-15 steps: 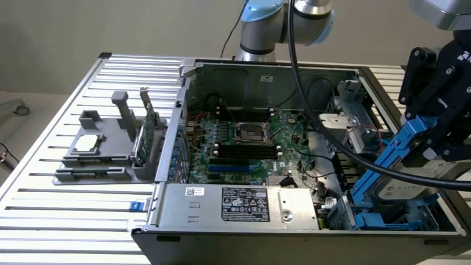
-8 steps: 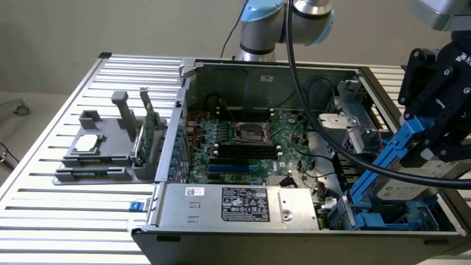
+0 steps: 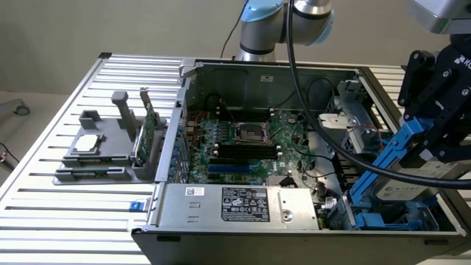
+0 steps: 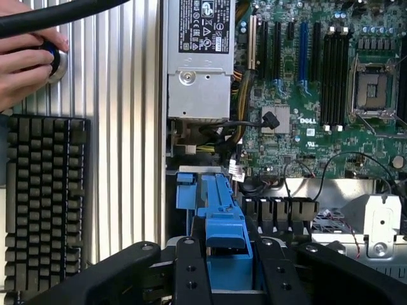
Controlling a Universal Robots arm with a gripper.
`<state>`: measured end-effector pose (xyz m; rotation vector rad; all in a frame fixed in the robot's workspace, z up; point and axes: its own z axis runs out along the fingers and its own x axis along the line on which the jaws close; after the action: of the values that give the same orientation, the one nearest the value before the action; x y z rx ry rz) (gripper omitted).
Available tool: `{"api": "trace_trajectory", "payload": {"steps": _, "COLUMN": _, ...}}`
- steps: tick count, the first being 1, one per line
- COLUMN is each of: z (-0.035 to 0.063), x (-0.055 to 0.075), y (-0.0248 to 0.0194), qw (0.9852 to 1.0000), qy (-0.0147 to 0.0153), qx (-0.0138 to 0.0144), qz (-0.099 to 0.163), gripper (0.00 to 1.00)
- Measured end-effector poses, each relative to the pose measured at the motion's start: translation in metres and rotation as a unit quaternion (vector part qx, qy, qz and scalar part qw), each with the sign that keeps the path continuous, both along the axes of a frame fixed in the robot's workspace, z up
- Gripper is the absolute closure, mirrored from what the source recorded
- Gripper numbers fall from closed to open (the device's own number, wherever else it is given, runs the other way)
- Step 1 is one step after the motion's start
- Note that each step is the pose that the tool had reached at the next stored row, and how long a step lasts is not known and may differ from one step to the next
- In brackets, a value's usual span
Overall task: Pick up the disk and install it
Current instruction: 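Insert the disk into the insertion slot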
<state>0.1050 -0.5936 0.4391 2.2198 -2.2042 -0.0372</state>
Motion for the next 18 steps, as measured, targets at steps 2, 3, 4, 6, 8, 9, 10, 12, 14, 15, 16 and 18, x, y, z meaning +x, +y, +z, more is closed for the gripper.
{"api": "trace_trajectory", "payload": {"steps": 2, "z": -0.0013, "x": 0.0003, "y": 0.0, "qw": 1.0, "qy": 0.0002, "qx": 0.0001, "qz": 0.0, "gripper": 0.67}}
{"api": "trace_trajectory", "payload": {"steps": 3, "z": -0.0021, "x": 0.0005, "y": 0.0, "qw": 1.0, "qy": 0.0004, "qx": 0.0001, "qz": 0.0, "gripper": 0.67}}
{"api": "trace_trajectory", "payload": {"steps": 4, "z": -0.0029, "x": 0.0006, "y": 0.0, "qw": 1.0, "qy": 0.0006, "qx": 0.0, "qz": 0.0, "gripper": 0.67}}
{"api": "trace_trajectory", "payload": {"steps": 6, "z": -0.0048, "x": 0.0008, "y": 0.0, "qw": 1.0, "qy": 0.001, "qx": 0.0, "qz": 0.0, "gripper": 0.67}}
{"api": "trace_trajectory", "payload": {"steps": 8, "z": -0.0061, "x": 0.0012, "y": 0.0, "qw": 1.0, "qy": 0.0016, "qx": 0.0001, "qz": 0.0, "gripper": 0.67}}
{"api": "trace_trajectory", "payload": {"steps": 9, "z": -0.0066, "x": 0.0015, "y": 0.0, "qw": 1.0, "qy": 0.002, "qx": 0.0, "qz": 0.0, "gripper": 0.67}}
{"api": "trace_trajectory", "payload": {"steps": 10, "z": -0.007, "x": 0.0018, "y": 0.0, "qw": 1.0, "qy": 0.0024, "qx": 0.0, "qz": 0.0, "gripper": 0.67}}
{"api": "trace_trajectory", "payload": {"steps": 12, "z": -0.0078, "x": 0.0024, "y": 0.0001, "qw": 1.0, "qy": 0.0031, "qx": 0.0001, "qz": 0.0, "gripper": 0.67}}
{"api": "trace_trajectory", "payload": {"steps": 14, "z": -0.0083, "x": 0.0033, "y": 0.0002, "qw": 1.0, "qy": 0.0038, "qx": 0.0, "qz": 0.0, "gripper": 0.67}}
{"api": "trace_trajectory", "payload": {"steps": 15, "z": -0.0086, "x": 0.0037, "y": 0.0002, "qw": 1.0, "qy": 0.0042, "qx": 0.0, "qz": 0.0, "gripper": 0.67}}
{"api": "trace_trajectory", "payload": {"steps": 16, "z": -0.009, "x": 0.0041, "y": 0.0003, "qw": 1.0, "qy": 0.0046, "qx": 0.0001, "qz": 0.0, "gripper": 0.67}}
{"api": "trace_trajectory", "payload": {"steps": 18, "z": -0.01, "x": 0.0043, "y": 0.0002, "qw": 1.0, "qy": 0.005, "qx": 0.0001, "qz": 0.0, "gripper": 0.67}}
